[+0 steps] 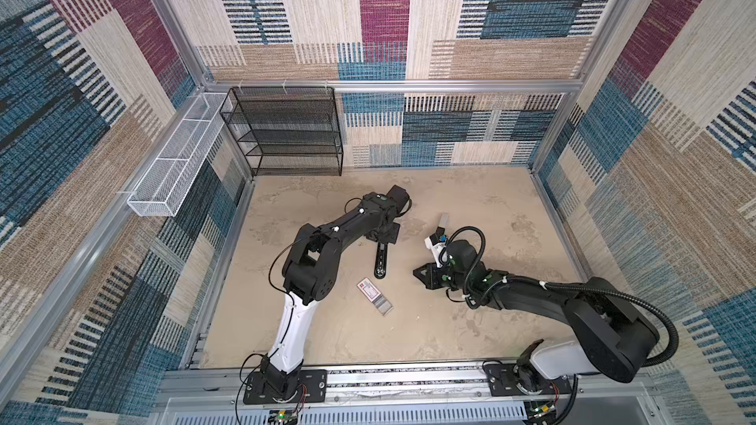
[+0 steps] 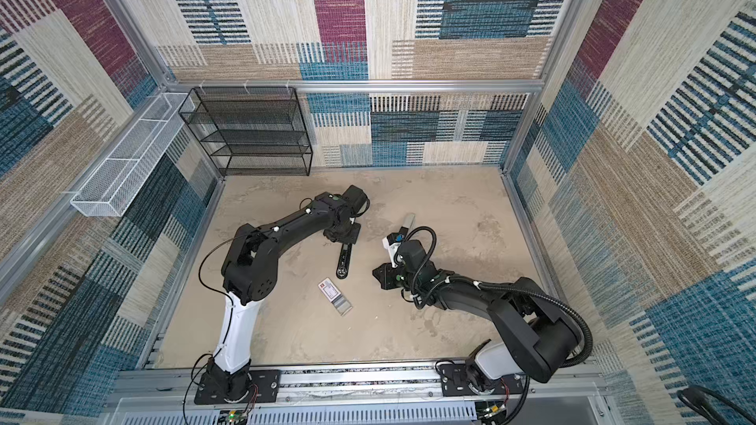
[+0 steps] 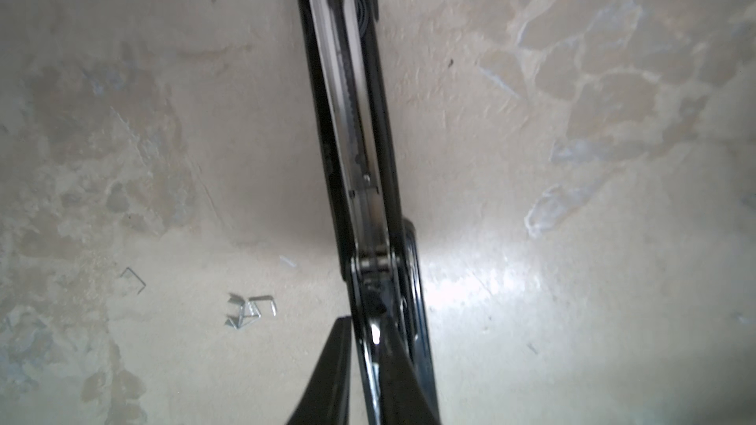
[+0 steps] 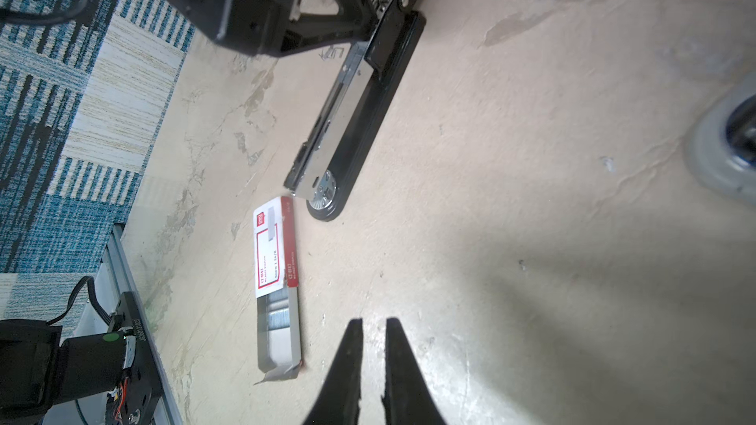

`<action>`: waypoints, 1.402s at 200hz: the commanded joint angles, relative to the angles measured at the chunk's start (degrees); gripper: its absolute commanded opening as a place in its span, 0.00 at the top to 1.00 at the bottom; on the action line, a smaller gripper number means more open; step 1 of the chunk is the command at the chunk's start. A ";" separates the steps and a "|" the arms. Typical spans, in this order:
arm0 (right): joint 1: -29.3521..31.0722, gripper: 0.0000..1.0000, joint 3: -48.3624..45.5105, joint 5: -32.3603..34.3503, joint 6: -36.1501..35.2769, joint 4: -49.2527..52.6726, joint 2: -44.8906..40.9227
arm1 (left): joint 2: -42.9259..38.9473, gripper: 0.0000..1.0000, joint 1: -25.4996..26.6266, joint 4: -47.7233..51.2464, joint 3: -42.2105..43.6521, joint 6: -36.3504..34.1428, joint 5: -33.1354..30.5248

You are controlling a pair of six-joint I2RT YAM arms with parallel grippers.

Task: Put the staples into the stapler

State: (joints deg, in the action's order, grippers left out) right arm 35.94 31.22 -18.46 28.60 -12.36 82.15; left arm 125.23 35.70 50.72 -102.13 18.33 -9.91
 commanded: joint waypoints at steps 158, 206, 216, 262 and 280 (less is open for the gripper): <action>-0.04 0.84 1.91 -0.55 -0.39 -0.87 1.59 | -9.97 0.87 1.65 3.30 9.17 0.65 3.24; 0.00 0.84 1.30 -0.26 -0.12 -0.92 1.22 | -10.01 0.83 1.65 3.39 8.76 0.46 4.79; -0.01 0.84 1.25 -0.26 -0.12 -0.98 1.12 | -9.81 0.81 1.71 3.29 9.11 0.56 5.35; -0.01 0.84 0.94 -0.20 -0.03 -1.26 1.28 | -9.39 0.77 2.09 3.34 10.36 0.83 6.62; -0.04 0.84 1.08 -0.09 0.05 -1.18 1.35 | -9.30 0.81 2.11 3.27 10.71 0.92 6.72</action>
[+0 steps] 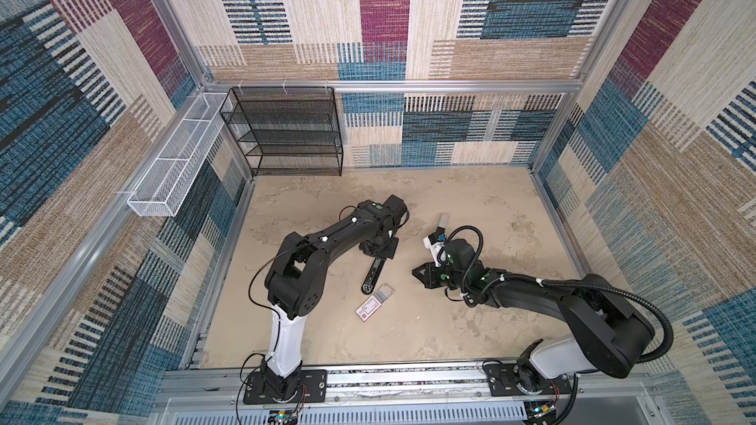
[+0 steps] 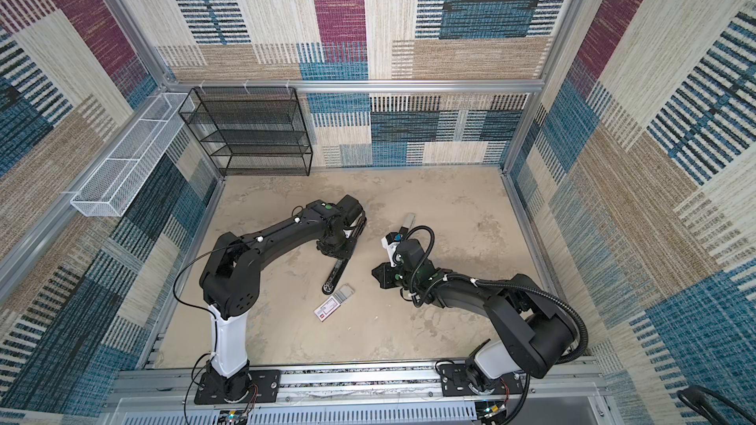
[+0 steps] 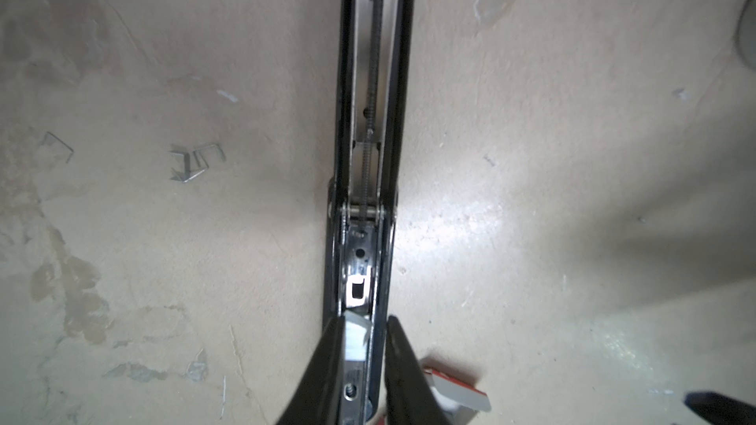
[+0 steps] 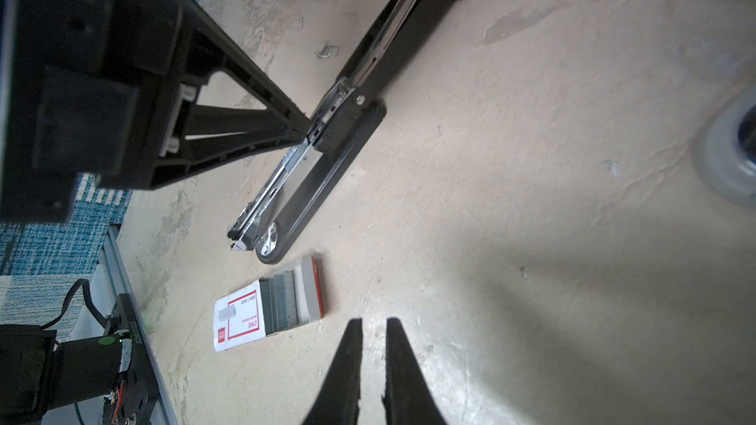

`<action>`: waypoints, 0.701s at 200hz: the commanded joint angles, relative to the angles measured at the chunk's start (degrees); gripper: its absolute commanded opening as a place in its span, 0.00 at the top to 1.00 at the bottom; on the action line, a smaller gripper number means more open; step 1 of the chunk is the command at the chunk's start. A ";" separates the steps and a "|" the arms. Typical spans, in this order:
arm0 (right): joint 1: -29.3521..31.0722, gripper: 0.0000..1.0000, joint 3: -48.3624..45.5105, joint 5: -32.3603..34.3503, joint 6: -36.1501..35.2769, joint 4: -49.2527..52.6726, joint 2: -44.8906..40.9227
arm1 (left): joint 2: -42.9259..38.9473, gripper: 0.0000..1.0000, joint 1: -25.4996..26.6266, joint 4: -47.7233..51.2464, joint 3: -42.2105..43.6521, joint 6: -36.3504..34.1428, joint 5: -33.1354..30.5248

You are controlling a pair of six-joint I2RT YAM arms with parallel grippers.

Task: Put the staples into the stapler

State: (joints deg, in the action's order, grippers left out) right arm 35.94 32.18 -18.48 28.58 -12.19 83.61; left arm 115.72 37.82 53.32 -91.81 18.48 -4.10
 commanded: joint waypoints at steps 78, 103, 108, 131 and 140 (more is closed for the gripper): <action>0.00 0.84 -0.10 -0.15 0.16 -1.44 -0.19 | 0.21 0.86 0.23 0.92 1.63 1.29 0.23; 0.00 0.84 -0.31 -0.07 0.32 -1.54 -0.26 | -0.15 0.96 0.23 0.99 1.29 1.30 0.14; 0.00 0.84 -0.36 -0.06 0.34 -1.46 -0.23 | -0.30 0.97 0.23 1.01 1.20 1.30 0.14; -0.01 0.84 -0.45 0.03 0.34 -1.44 -0.38 | -1.82 1.00 0.23 1.00 0.95 0.99 -0.95; -0.04 0.84 -0.45 0.02 0.34 -1.44 -0.38 | -2.55 1.00 0.15 1.03 0.84 0.64 -1.46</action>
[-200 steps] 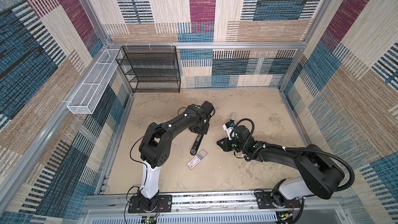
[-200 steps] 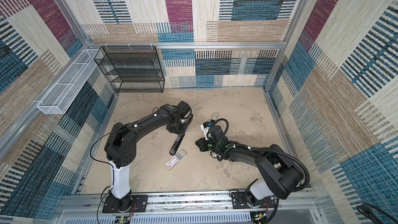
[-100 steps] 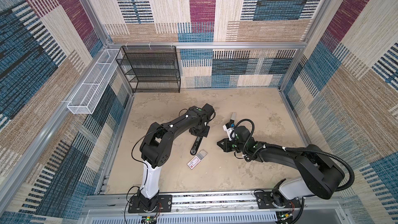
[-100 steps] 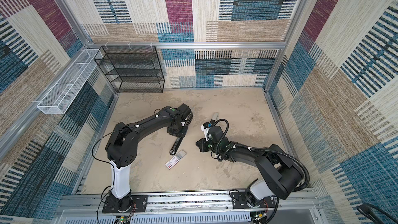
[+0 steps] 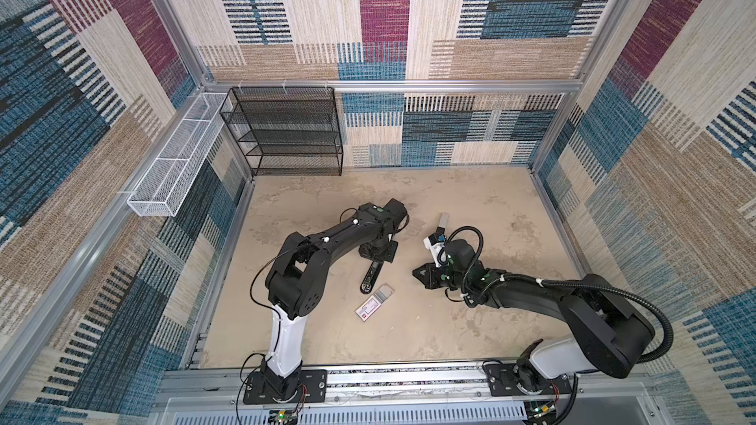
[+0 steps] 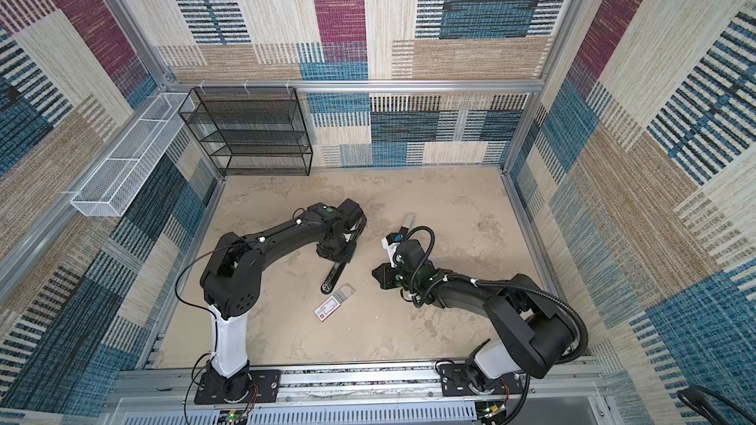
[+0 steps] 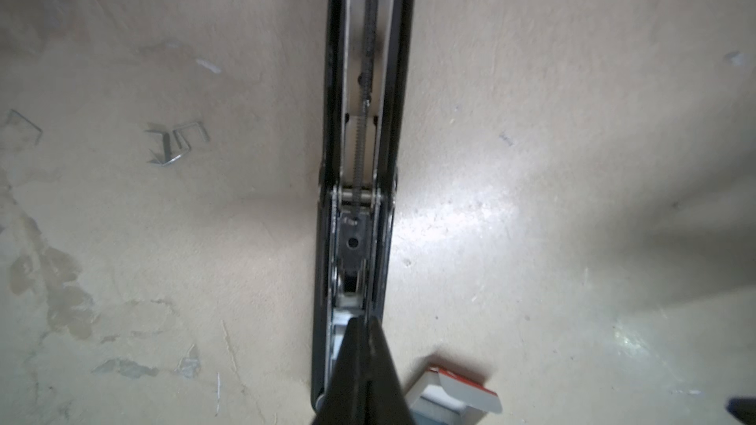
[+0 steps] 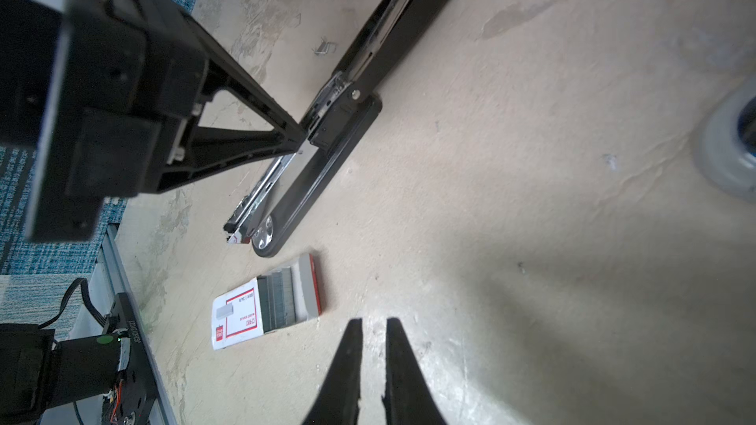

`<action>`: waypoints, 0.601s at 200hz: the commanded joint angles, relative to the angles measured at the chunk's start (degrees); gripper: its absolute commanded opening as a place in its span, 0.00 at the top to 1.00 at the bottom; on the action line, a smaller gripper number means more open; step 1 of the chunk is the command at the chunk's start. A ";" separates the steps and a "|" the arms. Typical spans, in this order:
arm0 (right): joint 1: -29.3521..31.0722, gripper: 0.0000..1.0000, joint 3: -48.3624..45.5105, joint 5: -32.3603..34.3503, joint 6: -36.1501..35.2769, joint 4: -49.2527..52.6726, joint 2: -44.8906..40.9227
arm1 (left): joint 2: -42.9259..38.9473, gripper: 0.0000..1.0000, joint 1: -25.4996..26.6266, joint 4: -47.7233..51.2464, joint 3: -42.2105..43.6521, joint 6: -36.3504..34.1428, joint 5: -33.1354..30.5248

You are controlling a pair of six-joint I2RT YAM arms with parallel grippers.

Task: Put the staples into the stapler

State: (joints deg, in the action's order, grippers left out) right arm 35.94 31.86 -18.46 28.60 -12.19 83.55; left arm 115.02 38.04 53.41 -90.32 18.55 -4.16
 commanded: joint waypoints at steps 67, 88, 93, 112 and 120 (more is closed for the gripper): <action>-0.07 0.84 0.83 -0.33 0.49 -1.46 0.58 | -3.21 1.00 -4.90 0.80 1.24 -1.58 -4.85; -0.02 0.83 1.27 -0.26 0.52 -1.18 0.59 | -2.99 0.91 -6.17 -1.65 3.10 -2.02 -5.11; 0.00 0.83 1.41 -0.13 0.50 -1.09 0.56 | -3.11 0.85 -6.35 -2.15 3.43 -2.11 -4.73; -0.04 0.83 1.79 0.30 0.33 -0.43 0.55 | -3.31 0.71 -6.49 -2.56 3.35 -2.18 -3.96; 0.00 0.83 2.04 0.52 0.23 -0.13 0.44 | -3.48 0.68 -6.49 -2.60 3.34 -2.34 -3.32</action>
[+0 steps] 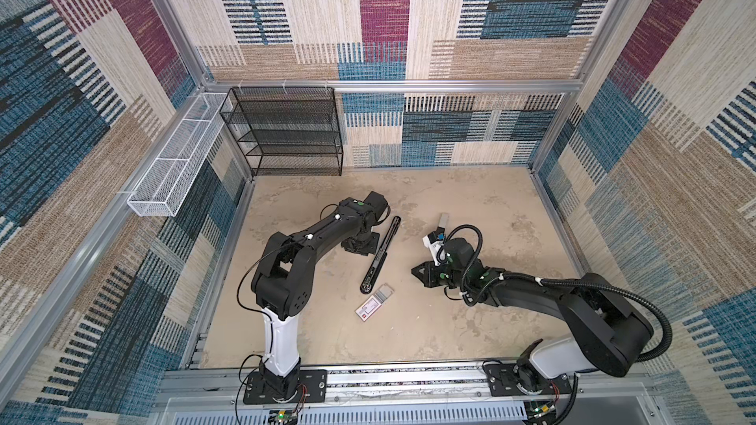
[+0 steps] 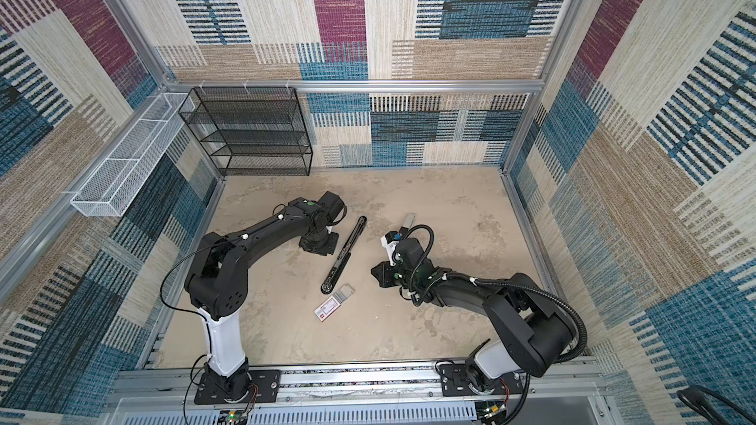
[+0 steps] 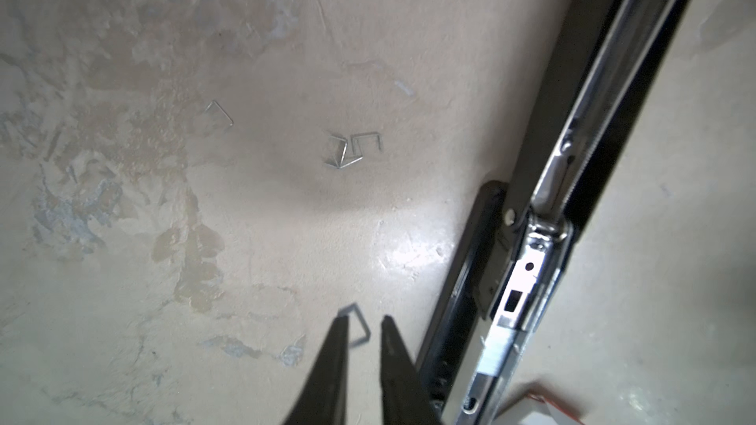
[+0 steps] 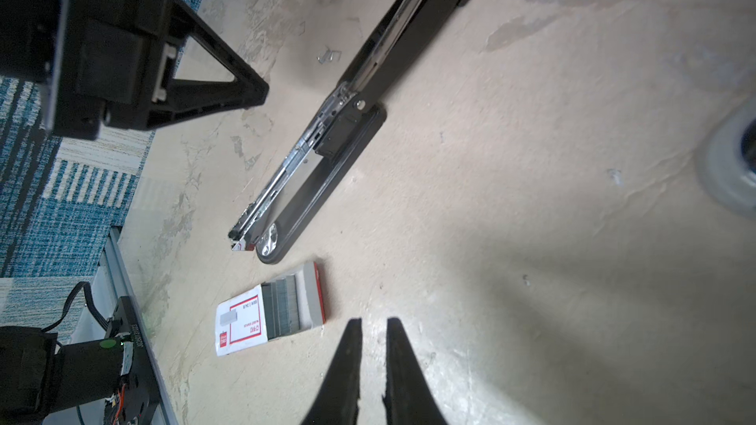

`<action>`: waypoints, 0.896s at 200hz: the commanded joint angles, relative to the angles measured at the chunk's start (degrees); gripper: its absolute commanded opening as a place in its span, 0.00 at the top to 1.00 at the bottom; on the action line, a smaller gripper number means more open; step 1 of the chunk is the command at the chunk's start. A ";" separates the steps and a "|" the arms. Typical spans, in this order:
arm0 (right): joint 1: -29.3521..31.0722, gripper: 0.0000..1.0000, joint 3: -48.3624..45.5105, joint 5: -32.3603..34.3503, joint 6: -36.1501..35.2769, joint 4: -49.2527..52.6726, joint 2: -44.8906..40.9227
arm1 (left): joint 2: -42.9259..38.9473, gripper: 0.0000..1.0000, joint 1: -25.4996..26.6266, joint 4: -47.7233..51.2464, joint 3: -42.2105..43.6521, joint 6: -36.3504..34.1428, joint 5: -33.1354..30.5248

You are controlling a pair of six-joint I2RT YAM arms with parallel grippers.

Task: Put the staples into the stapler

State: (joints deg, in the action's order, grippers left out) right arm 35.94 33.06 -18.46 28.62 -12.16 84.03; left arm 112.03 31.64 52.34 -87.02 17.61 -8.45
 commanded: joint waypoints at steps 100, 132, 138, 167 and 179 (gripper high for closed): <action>-2.05 0.58 8.89 -0.03 -2.90 3.36 2.84 | -28.43 0.58 1.33 -23.86 31.64 3.96 12.44; -3.42 0.58 14.18 -1.73 -3.57 3.98 6.32 | -39.62 0.53 4.61 -38.74 47.56 6.73 10.22; -3.57 0.58 15.12 -1.88 -3.73 4.12 6.87 | -40.58 0.53 5.27 -40.64 49.35 6.66 9.15; -3.60 0.58 18.18 -1.68 -4.11 4.77 9.60 | -40.87 0.52 7.65 -48.08 53.77 5.73 6.02; -3.69 0.58 18.87 -1.76 -4.36 5.07 10.18 | -39.40 0.52 8.19 -48.51 53.34 5.02 4.23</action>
State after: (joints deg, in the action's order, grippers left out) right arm 32.29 50.52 -19.57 25.26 -8.67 93.10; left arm 71.35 38.81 13.08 -34.02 22.83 0.08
